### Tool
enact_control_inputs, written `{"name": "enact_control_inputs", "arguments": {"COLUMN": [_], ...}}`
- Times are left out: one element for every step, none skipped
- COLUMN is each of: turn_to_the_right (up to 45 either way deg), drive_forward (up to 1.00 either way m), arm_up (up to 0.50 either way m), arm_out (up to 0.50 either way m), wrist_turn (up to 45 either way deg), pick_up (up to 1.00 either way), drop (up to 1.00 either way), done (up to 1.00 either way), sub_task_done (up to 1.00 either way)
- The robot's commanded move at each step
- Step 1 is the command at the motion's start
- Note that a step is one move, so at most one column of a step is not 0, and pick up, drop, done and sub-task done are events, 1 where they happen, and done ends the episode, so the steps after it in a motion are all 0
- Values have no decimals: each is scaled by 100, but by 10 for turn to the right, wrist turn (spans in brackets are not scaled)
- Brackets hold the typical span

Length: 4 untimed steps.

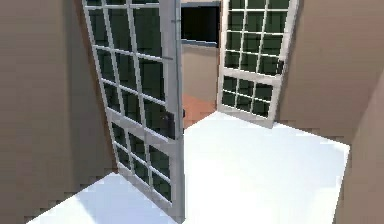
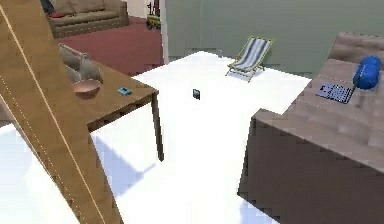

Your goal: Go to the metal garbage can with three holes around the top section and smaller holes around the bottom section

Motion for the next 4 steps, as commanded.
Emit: {"name": "enact_control_inputs", "arguments": {"turn_to_the_right": [0,150,0,-390], "drive_forward": [35,0,85,0], "arm_up": [0,0,0,0], "arm_out": [0,0,0,0], "wrist_turn": [0,0,0,0], "pick_up": [0,0,0,0], "drop": [0,0,0,0], "done": [0,0,0,0], "sub_task_done": [0,0,0,0]}}
